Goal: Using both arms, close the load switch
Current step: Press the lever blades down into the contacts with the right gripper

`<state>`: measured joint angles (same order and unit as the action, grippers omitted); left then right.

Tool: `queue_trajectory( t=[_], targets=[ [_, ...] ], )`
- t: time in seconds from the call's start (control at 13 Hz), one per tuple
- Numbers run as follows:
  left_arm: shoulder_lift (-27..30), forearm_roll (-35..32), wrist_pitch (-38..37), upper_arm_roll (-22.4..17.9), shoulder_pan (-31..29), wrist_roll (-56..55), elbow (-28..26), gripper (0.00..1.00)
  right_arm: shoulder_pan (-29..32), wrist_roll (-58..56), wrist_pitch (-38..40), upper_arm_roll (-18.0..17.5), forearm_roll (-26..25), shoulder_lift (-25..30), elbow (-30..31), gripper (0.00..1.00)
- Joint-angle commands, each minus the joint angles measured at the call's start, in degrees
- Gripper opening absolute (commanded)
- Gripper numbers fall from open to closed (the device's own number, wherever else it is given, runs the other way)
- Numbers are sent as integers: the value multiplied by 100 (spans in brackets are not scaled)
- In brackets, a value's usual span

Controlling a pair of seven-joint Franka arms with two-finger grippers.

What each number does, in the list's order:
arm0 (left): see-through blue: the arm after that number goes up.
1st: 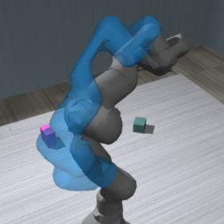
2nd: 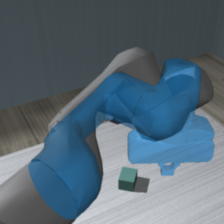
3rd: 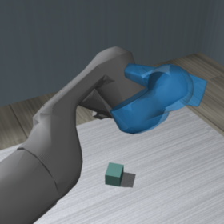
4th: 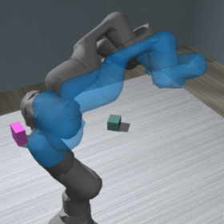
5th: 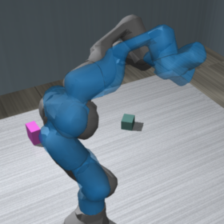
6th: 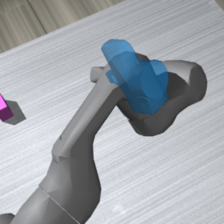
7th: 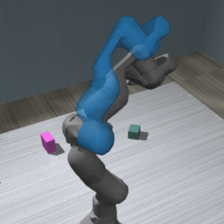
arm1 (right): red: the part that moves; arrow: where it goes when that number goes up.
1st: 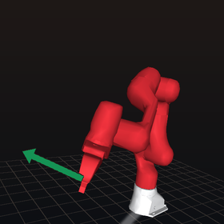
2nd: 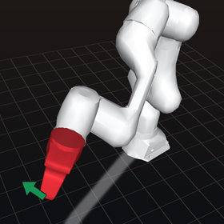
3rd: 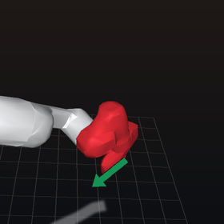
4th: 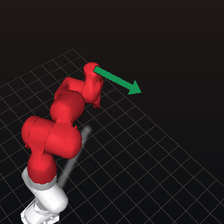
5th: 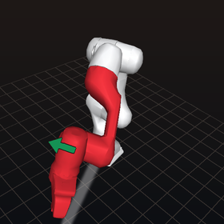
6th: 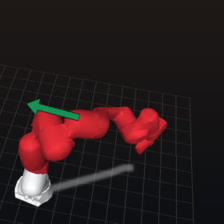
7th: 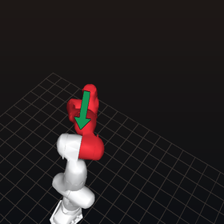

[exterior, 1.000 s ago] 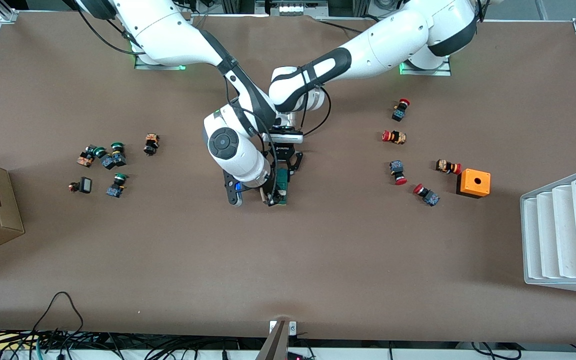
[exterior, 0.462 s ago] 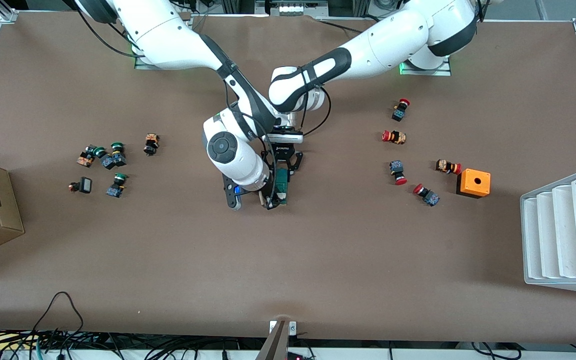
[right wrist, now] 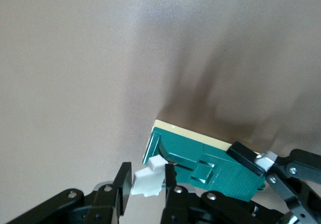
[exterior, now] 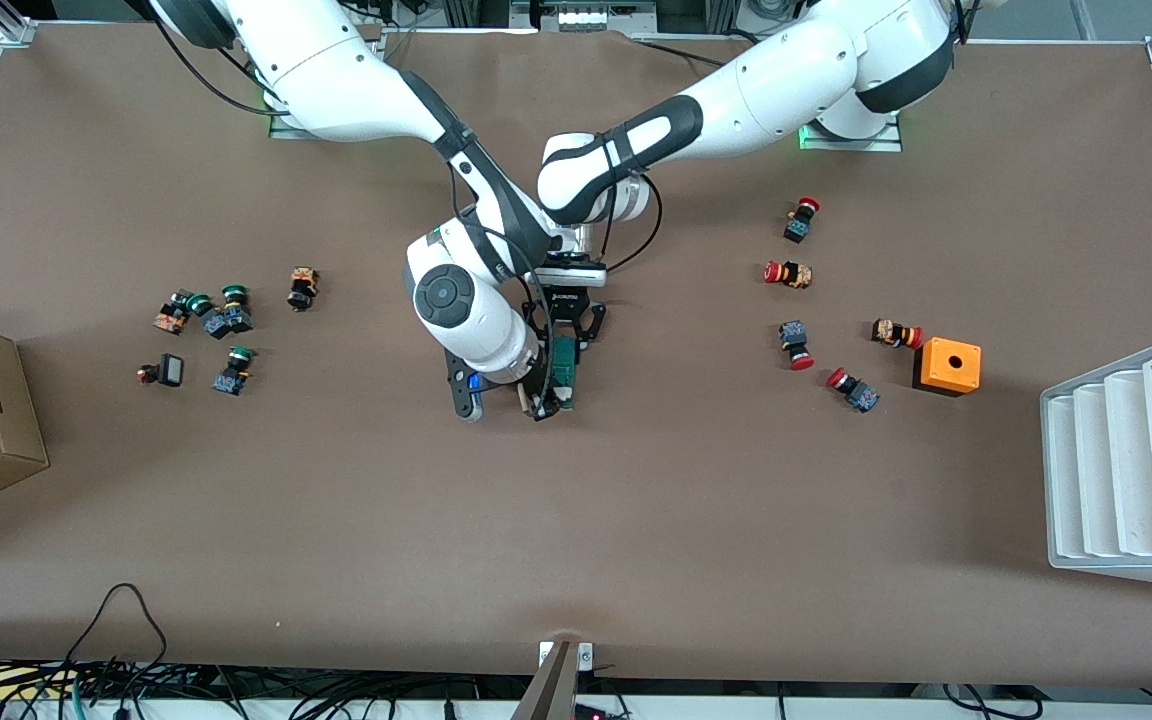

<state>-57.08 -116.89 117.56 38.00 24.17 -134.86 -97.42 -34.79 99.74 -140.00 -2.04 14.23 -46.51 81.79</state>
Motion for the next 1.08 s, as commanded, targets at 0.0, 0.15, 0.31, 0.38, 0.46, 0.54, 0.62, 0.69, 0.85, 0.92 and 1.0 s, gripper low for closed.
queue_trajectory(
  t=[0.0, 0.15, 0.31, 0.38, 0.46, 0.54, 0.62, 0.69, 0.85, 0.92, 1.0],
  targets=[
    [-207, -281, 127, -4, 35, -93, 250, 30, 42, -95, -124, -16, -158, -280, -155, 32],
    [-242, -307, 136, 5, 35, -93, 250, 30, 33, -130, -168, 19, -158, -324, -155, 33],
    [-242, -360, 127, 5, 35, -93, 250, 29, 33, -139, -168, 28, -158, -332, -155, 36],
    [-242, -360, 136, -3, 35, -93, 250, 29, 33, -139, -168, 46, -158, -350, -155, 36],
    [-251, -360, 127, -4, 35, -93, 250, 29, 33, -148, -185, 54, -158, -359, -155, 36],
    [-259, -360, 127, -4, 35, -93, 250, 30, 33, -139, -212, 55, -158, -376, -155, 36],
    [-268, -360, 127, -4, 35, -93, 250, 29, 33, -139, -221, 55, -158, -376, -155, 35],
    [-268, -360, 127, -4, 35, -93, 250, 29, 33, -139, -221, 55, -158, -385, -155, 33],
    [-259, -360, 127, 5, 35, -93, 250, 30, 7, -139, -229, 55, -158, -438, -155, 24],
    [-268, -360, 127, -3, 35, -93, 250, 29, 7, -139, -247, 55, -158, -447, -155, 22],
    [-260, -360, 127, -4, 35, -93, 250, 29, -10, -130, -273, 55, -158, -447, -155, 18]
  ],
)
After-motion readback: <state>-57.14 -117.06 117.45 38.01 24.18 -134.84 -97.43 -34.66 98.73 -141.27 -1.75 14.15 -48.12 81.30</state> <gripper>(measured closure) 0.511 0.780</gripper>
